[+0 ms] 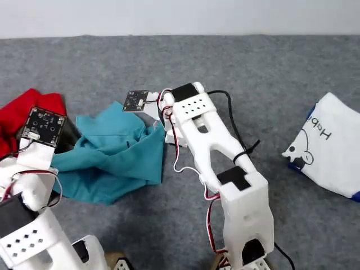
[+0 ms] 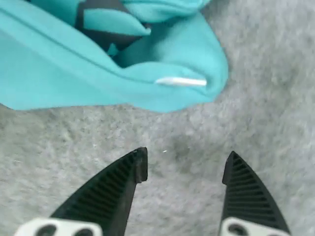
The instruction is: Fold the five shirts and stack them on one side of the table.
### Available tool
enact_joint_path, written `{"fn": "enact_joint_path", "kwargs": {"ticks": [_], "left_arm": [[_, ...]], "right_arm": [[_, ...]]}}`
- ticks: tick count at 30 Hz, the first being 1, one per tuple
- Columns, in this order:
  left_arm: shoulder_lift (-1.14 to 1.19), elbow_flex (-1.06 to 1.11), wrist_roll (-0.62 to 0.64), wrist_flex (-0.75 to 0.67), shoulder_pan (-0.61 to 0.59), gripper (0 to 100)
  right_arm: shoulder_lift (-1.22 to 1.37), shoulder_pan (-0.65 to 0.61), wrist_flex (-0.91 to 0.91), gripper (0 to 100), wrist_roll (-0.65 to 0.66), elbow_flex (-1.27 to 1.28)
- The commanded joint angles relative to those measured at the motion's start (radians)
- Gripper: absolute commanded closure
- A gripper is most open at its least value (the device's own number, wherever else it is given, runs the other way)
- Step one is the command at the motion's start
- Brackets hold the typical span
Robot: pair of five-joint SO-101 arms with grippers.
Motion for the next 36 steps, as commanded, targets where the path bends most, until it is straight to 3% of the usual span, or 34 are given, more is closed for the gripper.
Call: {"fn": "enact_joint_path", "kwargs": {"ticks": [1, 8, 20, 23, 27, 36], "left_arm": [[-0.015, -0.004, -0.006, -0.015, -0.008, 99], [-0.017, -0.005, -0.006, -0.002, -0.008, 99], [-0.017, -0.005, -0.006, 0.025, -0.008, 99], [-0.017, -0.005, -0.006, 0.025, -0.008, 99], [-0.017, -0.005, -0.006, 0.025, -0.008, 99], [-0.017, -0.031, 0.052, 0.020, -0.005, 99]], "right_arm": [[0.030, -0.007, -0.012, 74.2, 0.074, -0.117], [0.120, -0.012, -0.085, 74.2, 0.169, -0.244], [0.186, -0.119, -0.090, 74.7, 0.196, -0.259], [0.216, -0.130, -0.108, 81.6, 0.236, -0.259], [0.229, -0.134, -0.102, 99.0, 0.305, -0.259], [0.073, -0.021, -0.071, 98.8, 0.249, -0.259]]}}
